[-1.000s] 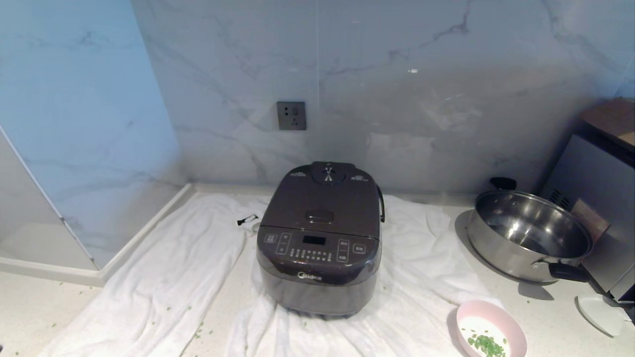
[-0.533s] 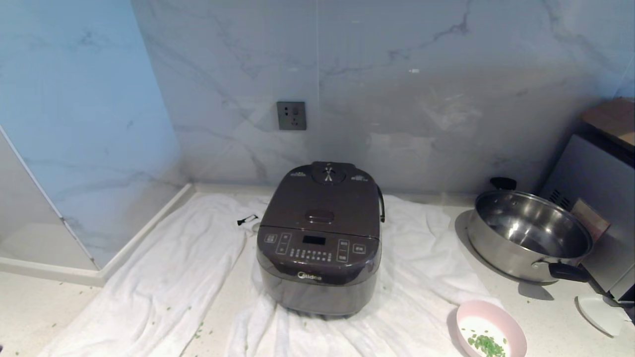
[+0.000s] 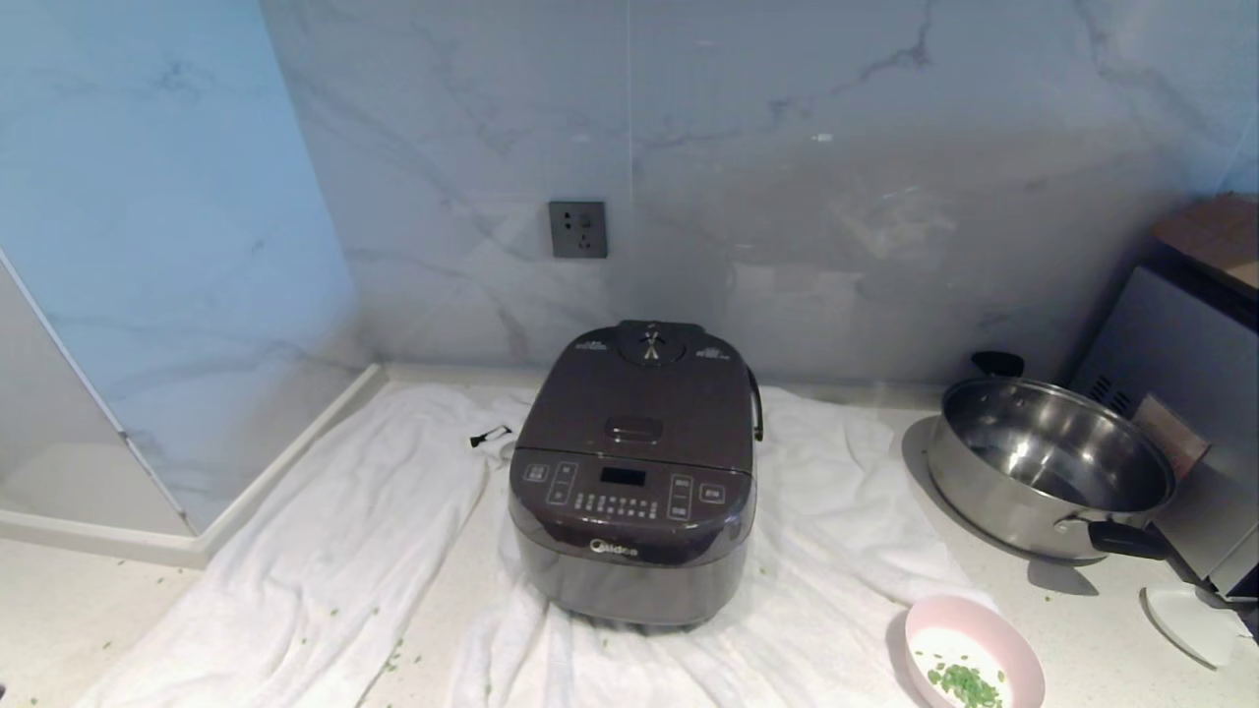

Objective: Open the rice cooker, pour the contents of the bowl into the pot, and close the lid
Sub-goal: Open the rice cooker

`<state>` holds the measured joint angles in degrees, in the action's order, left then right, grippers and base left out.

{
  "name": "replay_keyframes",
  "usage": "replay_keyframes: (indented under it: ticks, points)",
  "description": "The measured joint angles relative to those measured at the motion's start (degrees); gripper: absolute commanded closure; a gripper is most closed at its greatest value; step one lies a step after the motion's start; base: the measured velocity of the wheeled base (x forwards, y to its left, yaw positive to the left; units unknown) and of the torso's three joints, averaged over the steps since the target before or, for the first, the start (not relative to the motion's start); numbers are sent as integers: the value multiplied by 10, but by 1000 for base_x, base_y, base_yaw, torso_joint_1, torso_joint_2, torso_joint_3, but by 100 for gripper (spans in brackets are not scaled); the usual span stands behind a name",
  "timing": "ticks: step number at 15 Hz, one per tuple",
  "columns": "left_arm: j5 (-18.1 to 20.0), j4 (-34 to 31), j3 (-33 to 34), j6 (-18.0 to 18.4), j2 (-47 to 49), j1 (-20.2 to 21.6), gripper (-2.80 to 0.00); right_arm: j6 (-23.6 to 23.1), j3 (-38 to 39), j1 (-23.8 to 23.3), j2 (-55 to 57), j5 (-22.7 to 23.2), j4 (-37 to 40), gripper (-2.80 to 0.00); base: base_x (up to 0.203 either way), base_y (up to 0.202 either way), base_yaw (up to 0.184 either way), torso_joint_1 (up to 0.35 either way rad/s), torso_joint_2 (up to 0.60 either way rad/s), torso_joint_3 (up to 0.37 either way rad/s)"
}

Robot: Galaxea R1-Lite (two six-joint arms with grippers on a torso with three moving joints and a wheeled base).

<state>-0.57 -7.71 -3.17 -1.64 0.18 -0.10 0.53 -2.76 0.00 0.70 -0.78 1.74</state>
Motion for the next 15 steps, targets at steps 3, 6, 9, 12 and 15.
replay_keyframes:
  ticks: [3, 6, 9, 12, 15]
  points:
    - [0, -1, 0, 0, 0, 0, 0, 20, -83, 1, 59, 10, 4, 0, 0, 0, 0, 0, 0, 0]
    - [0, -1, 0, 0, 0, 0, 0, 30, -148, 4, 159, 39, -19, 0, 0, 0, 0, 0, 0, 0]
    - [0, -1, -1, 0, 0, 0, 0, 56, -238, 5, 289, 72, -41, 0, 0, 0, 0, 0, 0, 0]
    - [0, -1, -1, 0, 0, 0, 0, 113, -402, 26, 428, 106, -15, 0, 0, 0, 0, 0, 0, 0]
    - [0, -1, -1, 0, 0, 0, 0, 177, -541, 90, 551, 114, 61, 0, 0, 0, 0, 0, 0, 0]
